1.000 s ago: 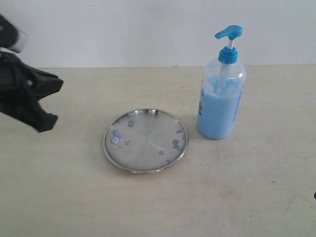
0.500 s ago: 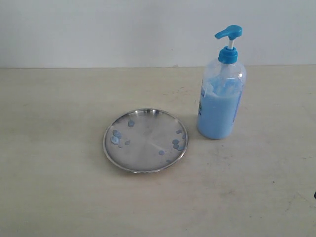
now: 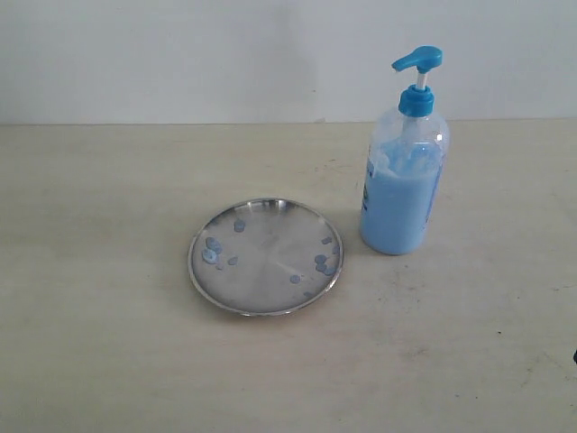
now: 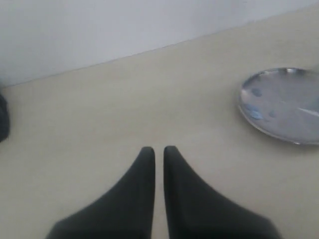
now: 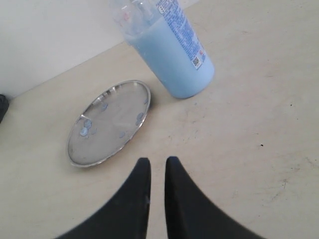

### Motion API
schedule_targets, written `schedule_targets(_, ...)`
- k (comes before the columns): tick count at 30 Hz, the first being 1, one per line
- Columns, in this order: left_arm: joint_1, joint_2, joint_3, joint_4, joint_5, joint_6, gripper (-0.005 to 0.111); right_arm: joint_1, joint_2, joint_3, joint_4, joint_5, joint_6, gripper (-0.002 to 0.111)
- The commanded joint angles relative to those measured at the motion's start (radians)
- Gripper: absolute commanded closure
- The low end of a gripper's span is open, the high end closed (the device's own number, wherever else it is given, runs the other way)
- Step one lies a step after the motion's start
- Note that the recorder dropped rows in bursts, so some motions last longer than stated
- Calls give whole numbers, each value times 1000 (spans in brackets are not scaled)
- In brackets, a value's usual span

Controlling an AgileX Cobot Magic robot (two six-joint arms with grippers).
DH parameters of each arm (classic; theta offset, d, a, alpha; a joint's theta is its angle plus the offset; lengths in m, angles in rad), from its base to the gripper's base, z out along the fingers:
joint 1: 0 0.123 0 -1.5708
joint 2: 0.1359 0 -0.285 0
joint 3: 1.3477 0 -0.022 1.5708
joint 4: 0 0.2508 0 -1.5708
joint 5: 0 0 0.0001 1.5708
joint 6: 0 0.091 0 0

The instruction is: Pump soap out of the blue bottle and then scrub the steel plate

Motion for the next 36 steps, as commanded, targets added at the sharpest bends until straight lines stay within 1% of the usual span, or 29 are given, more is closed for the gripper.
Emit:
schedule_targets(1,207,-66,11,-101,-17,44,102,2,-2,0,-1,-9,-5,108)
schedule_targets(3,255,-130,16,-102,-26,60,102,2,-2,0,-1,-9,-5,108)
schedule_targets(5,280,-193,20,-97,-40,58,102,2,-2,0,-1,-9,-5,108)
schedule_targets(9,286,-193,33,-92,-71,44,102,2,-5,0,-1,-11,-5,108)
schedule_targets(10,284,-193,44,-114,-107,38,102,2,-5,0,-1,-13,-5,108)
schedule_targets(12,284,-193,62,-132,-262,55,102,2,-5,0,-1,-13,-5,108)
schedule_targets(14,284,-193,83,-132,-387,93,102,2,-5,0,-1,-13,-5,108)
schedule_targets(15,286,-193,93,-132,-402,91,102,2,-5,0,-1,-13,-5,108)
schedule_targets(19,286,-193,164,-132,-290,14,102,2,-5,0,-1,-13,-5,108)
schedule_targets(23,286,-193,274,-162,-274,16,102,2,-5,0,-1,-13,-5,108)
schedule_targets(25,286,-193,306,-162,-322,28,102,2,-5,0,-1,-11,-5,108)
schedule_targets(28,286,-193,342,-162,-327,47,102,2,-5,0,-1,-11,-5,108)
schedule_targets(32,286,-193,469,-160,-384,115,102,2,-5,0,-1,-11,-5,108)
schedule_targets(36,286,-193,469,-164,-417,140,102,2,-5,0,-1,-11,-5,108)
